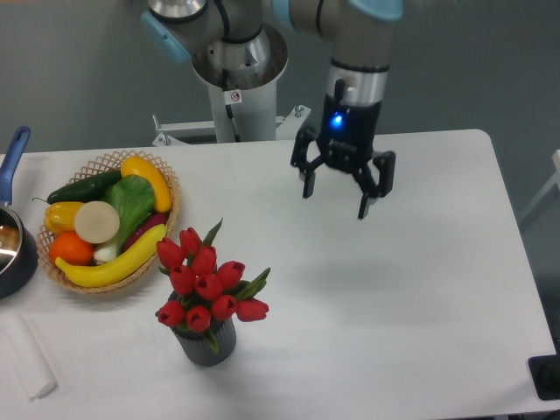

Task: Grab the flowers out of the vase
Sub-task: 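Move the open gripper toward the red tulip stems above the vase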

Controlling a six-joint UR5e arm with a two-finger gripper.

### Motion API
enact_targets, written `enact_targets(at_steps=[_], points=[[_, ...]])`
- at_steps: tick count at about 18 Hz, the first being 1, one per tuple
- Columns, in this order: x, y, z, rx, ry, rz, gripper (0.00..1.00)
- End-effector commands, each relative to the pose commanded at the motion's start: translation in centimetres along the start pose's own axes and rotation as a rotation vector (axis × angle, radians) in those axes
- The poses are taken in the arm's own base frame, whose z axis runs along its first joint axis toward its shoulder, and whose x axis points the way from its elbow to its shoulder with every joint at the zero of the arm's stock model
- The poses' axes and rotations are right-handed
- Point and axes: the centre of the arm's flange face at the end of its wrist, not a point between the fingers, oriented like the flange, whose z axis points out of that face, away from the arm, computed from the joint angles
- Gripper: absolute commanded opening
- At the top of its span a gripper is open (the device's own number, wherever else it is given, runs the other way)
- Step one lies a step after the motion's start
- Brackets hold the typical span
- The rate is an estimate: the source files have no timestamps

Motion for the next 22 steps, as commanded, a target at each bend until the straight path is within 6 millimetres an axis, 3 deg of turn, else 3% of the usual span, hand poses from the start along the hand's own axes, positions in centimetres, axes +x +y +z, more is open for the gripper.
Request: enact_targets(at_steps=[3,6,9,13,22], points=[[0.2,-0.8,1.5,0.025,0.019,0.026,1.00],[0.3,-2.0,3.5,0.158,0.069,0.065,1.00],[1.4,-2.3,4.4,0.221,0.125,0.050,1.00],[2.9,-1.9,5.8,0.303,0.214,-0.009,1.00],[3.3,-2.2,8.0,0.325,0.279,-0.071,1.00]])
